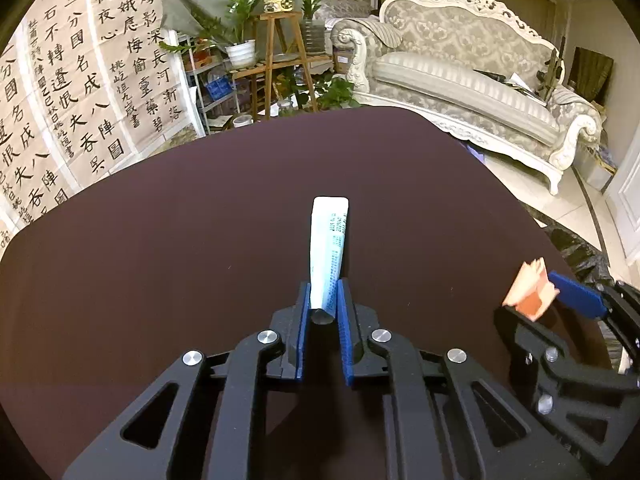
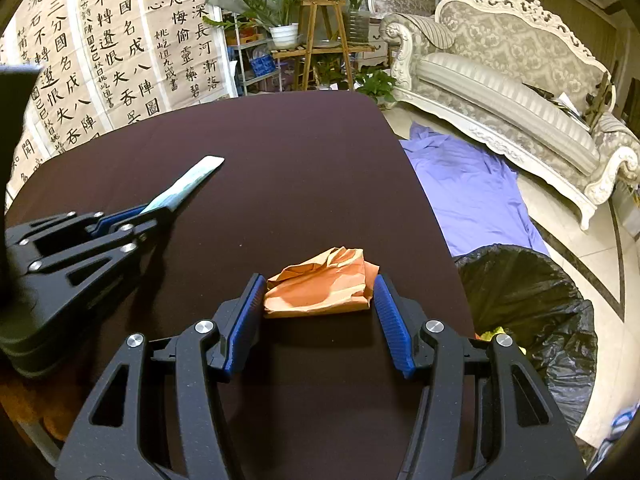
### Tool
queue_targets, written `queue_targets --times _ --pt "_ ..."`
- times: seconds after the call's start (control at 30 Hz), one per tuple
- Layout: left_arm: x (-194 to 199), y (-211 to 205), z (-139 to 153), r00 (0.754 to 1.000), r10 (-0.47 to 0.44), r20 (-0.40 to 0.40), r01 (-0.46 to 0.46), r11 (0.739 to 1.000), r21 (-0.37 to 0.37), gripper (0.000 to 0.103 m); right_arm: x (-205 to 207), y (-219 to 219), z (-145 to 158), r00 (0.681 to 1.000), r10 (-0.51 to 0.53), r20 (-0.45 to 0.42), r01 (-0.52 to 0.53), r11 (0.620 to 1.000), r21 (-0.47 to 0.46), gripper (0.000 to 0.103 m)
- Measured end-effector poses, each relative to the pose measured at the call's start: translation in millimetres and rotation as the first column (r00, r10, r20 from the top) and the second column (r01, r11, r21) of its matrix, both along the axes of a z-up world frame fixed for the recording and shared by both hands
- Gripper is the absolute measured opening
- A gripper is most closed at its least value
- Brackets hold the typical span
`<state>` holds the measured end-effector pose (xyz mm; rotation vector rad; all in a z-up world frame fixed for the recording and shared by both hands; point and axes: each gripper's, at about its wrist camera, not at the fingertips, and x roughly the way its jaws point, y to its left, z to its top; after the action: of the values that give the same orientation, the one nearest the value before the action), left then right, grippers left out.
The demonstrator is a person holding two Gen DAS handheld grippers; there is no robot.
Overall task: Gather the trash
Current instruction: 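Grasp the white-blue tube with the left gripper while the right holds the orange wrapper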
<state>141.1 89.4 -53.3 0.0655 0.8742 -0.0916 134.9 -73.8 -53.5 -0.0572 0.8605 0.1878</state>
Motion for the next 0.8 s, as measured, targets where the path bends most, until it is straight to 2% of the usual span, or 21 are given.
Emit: queue_targets --times 0.37,0.47,0.53,0.6,0.67,0.8 --pt "-51 29 4 0.997 0.074 0.000 -0.074 0.997 -0.039 0.012 -6 0 -3 1.000 0.003 0.003 -0.003 1.000 -0.021 0.054" --pt "-57 34 5 0.996 0.087 0.000 -0.087 0.995 -0.041 0.015 -11 2 -3 1.000 0.014 0.003 -0.014 0.999 -0.029 0.054" --pt "-55 37 5 0.994 0.105 -0.002 -0.105 0.993 -0.044 0.026 -15 3 -3 1.000 0.022 0.003 -0.021 0.999 -0.035 0.054" --pt "-51 39 5 0.993 0.120 -0.003 -0.120 0.992 -0.050 0.047 -20 6 -3 1.000 0.029 0.003 -0.028 0.999 -0.040 0.054" --pt "-49 41 5 0.991 0.135 -0.006 -0.135 0.989 -0.057 0.062 -25 8 -4 0.999 0.035 0.003 -0.035 0.999 -0.042 0.054" --pt "-46 43 2 0.989 0.145 -0.023 -0.147 0.986 -0.077 0.063 -33 10 -3 0.999 0.041 0.004 -0.040 0.998 -0.042 0.054"
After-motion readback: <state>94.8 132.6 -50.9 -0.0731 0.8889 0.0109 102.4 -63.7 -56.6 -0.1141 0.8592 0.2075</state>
